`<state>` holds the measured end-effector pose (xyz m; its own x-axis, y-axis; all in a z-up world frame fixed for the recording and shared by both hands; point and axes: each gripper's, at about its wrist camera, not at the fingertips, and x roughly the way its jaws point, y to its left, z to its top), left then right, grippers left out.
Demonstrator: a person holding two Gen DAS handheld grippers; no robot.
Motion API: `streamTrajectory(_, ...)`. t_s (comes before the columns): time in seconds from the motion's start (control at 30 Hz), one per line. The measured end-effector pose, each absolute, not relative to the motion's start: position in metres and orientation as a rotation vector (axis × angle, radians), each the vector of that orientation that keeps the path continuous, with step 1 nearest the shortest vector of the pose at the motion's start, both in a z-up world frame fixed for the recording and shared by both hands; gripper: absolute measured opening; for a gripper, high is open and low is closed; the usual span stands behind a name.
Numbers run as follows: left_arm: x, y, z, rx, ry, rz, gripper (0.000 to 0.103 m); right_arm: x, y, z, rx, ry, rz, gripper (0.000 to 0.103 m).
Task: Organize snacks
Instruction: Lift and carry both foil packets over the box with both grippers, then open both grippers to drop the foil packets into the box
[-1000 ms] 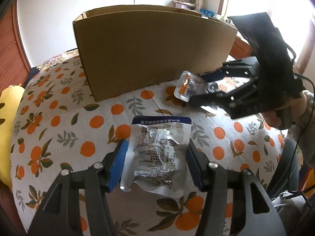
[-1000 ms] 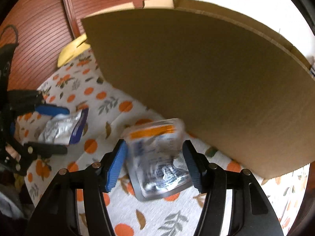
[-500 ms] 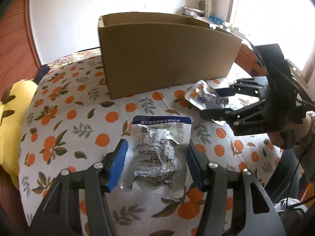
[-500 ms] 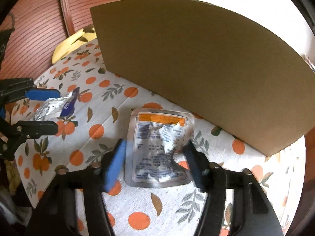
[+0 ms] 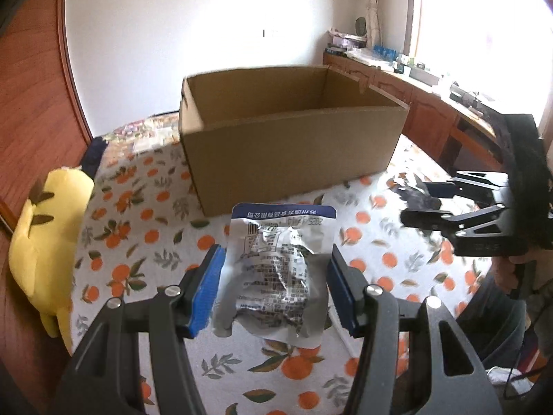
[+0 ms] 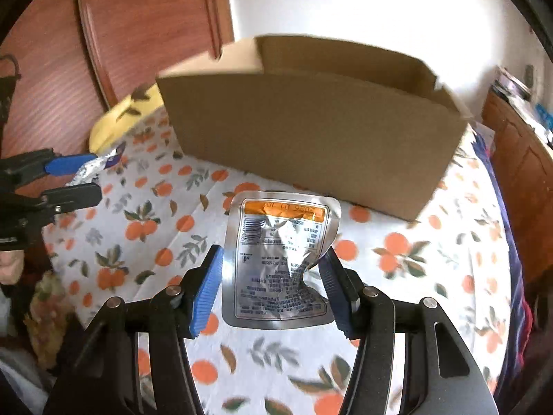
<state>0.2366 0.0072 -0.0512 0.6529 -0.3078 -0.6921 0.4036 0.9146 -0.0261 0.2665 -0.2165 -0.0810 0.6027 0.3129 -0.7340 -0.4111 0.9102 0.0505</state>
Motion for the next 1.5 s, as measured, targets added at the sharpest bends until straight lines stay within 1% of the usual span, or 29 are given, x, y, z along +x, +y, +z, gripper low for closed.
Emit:
streamTrajectory(0.33,0.247,-0.011,0.014,0.134,0.666,-0.41,0.058,0.247,-0.258,0.0,-0.081,0.728,0.371,0.058)
streamTrajectory(0.6,0.267,-0.016,0.029,0.131,0.645,-0.42,0.058,0.257,-0.269,0.03,-0.067,0.673,0.343,0.058)
streamTrajectory(0.93,0.302,-0.024,0.024,0.112,0.635,-0.437,0.058,0.286,-0.274,0.034,-0.003,0.64,0.347,0.058)
streamTrajectory(1.13,0.336,-0.03,0.016,0.094,0.637,-0.441,0.058,0.312,-0.272,0.031,-0.01,0.635,0.345,0.058)
streamTrajectory(1.5,0.394,-0.045,-0.003,0.076,0.661,-0.439,0.058,0.367,-0.268,0.01,0.011,0.647,0.351,0.058)
